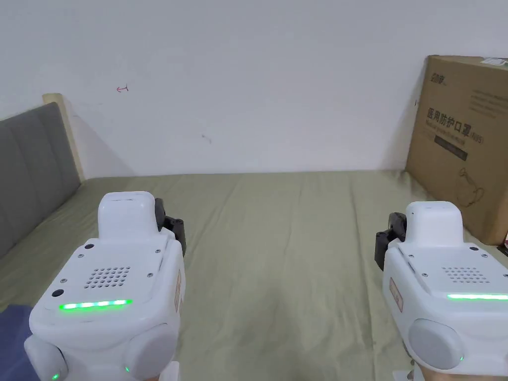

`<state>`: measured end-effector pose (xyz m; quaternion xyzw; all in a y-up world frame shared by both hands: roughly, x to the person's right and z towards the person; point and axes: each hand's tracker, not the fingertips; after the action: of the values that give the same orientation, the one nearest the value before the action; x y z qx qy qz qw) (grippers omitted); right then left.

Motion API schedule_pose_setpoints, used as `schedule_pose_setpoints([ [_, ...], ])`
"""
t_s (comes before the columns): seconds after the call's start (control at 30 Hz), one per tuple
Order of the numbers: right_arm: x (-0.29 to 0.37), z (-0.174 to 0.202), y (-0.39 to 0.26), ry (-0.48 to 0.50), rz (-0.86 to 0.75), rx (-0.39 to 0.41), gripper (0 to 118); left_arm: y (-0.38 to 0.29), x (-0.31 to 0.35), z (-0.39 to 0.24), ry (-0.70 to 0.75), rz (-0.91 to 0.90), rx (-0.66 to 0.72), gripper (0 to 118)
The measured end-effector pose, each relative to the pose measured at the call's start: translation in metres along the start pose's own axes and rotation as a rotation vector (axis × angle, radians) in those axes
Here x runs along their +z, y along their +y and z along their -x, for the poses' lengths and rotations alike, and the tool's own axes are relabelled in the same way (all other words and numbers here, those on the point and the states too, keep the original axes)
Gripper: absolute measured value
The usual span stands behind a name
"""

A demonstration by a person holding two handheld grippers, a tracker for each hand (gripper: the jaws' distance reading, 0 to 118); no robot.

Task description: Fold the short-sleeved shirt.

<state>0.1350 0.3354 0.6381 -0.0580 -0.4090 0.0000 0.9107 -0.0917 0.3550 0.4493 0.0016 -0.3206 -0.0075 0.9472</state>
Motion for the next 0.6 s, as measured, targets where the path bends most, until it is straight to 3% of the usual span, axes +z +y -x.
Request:
schedule_pose_setpoints([
  [0.23, -0.005, 0.024, 0.014, 0.100, -0.006, 0.001, 0, 0.009, 0.004, 0.025, 0.043, 0.003, 0.042, 0],
  [0.6, -0.016, 0.145, 0.013, 0.483, 0.040, 0.016, 0, 0.016, 0.056, 0.116, 0.371, 0.009, 0.032, 0],
])
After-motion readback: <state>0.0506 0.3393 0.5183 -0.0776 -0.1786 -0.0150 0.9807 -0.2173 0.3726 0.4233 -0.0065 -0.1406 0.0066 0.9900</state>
